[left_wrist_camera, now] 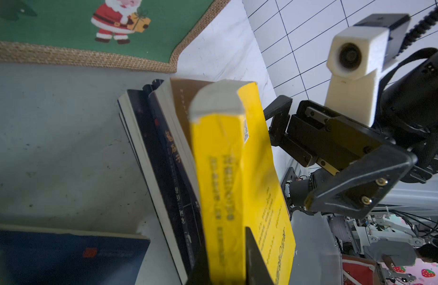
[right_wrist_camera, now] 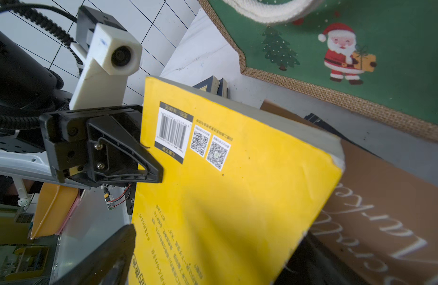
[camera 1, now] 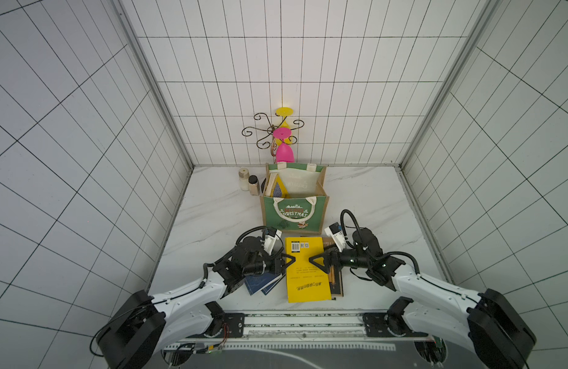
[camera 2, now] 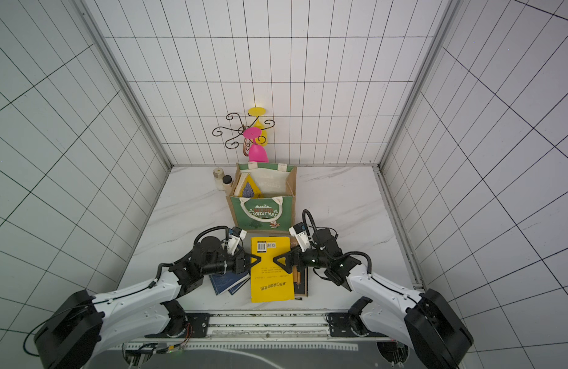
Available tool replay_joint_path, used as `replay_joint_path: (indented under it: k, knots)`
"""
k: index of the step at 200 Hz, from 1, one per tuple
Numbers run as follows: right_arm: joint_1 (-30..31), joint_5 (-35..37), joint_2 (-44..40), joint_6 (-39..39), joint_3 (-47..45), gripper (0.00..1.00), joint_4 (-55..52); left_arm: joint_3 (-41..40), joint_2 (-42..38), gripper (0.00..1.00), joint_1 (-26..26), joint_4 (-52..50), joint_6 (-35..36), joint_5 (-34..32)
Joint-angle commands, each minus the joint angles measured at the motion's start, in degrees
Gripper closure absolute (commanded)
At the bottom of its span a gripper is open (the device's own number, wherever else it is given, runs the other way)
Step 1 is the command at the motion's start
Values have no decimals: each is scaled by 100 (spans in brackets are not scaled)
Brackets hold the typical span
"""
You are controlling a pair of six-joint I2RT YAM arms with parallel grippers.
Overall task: Put the books into the canvas bag
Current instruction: Pick up the book from the book.
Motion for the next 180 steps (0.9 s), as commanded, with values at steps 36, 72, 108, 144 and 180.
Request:
replay_joint_path:
  k: [36, 72, 108, 144, 180]
  knots:
    - [-72, -319, -9, 45, -235, 1, 140, 397, -651, 100, 84, -578, 827, 457]
    - [-258, -738, -290, 41, -350, 1, 376, 314, -1380, 100, 83, -488, 782, 429]
    - [-173, -1527, -667, 196, -554, 1, 1249, 223, -1905, 100, 88, -95, 600, 520]
    - [2, -1641, -617, 231, -411, 1, 1476, 217, -2018, 100, 84, 167, 435, 590]
    - [4, -1723, -439, 455, -307, 7, 1989, 284, -1980, 100, 75, 245, 362, 775]
